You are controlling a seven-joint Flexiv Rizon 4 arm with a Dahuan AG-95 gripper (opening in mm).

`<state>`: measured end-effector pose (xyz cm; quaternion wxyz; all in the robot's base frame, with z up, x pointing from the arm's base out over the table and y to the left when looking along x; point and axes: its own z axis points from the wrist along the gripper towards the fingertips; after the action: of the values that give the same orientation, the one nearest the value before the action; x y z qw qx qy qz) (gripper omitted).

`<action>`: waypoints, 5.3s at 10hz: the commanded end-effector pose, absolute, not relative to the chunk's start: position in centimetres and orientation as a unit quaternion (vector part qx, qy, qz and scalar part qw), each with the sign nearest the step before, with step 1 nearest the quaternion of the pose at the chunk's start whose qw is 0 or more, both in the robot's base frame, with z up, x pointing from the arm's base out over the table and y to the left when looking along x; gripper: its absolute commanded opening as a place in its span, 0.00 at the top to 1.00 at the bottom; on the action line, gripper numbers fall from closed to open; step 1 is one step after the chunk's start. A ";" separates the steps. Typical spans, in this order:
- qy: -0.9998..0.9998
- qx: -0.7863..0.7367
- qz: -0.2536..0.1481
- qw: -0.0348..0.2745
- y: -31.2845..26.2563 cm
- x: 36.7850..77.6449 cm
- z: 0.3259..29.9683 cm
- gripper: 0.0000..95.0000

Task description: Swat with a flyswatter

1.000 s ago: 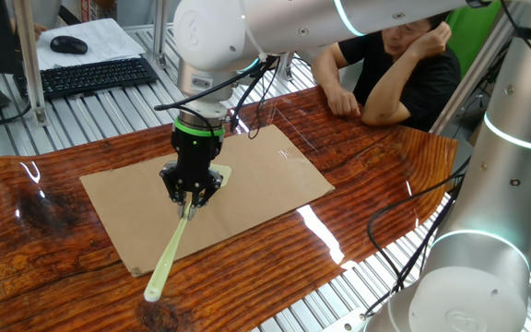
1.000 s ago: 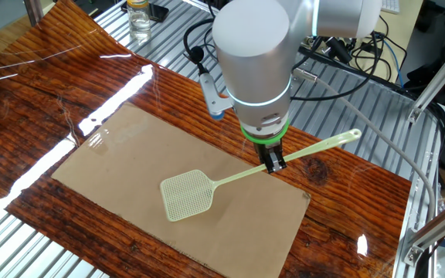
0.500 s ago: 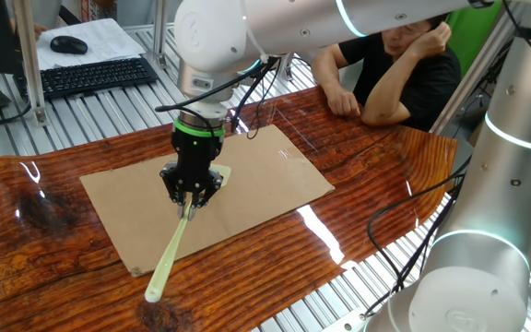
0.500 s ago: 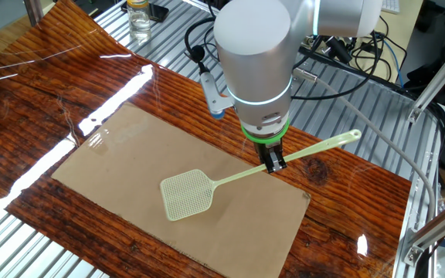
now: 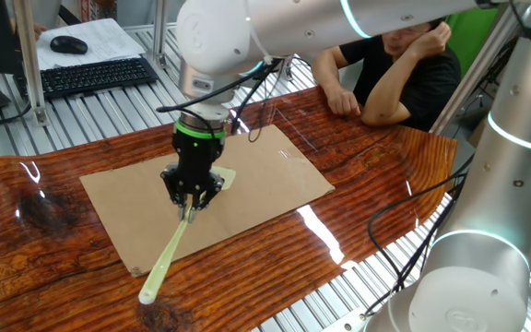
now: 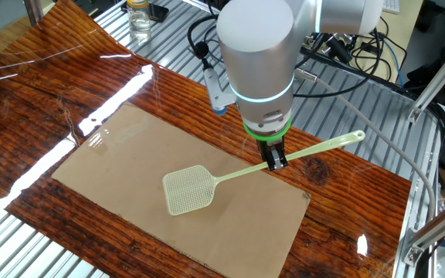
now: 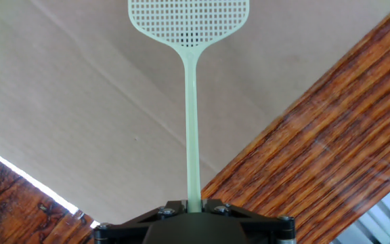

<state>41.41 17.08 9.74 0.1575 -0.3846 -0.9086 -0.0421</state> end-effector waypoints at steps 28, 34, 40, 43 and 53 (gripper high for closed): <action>-0.897 -0.414 -0.049 0.147 20.7 39.0 11.0 1.00; -0.898 -0.422 -0.047 0.118 21.4 37.8 9.0 1.00; -0.883 -0.437 -0.074 0.152 21.6 37.7 8.3 1.00; -0.879 -0.446 -0.069 0.150 21.8 37.7 7.4 1.00; -0.890 -0.421 -0.086 0.149 20.9 37.1 10.3 1.00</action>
<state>36.95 20.73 10.70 0.1465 -0.4205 -0.8911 -0.0868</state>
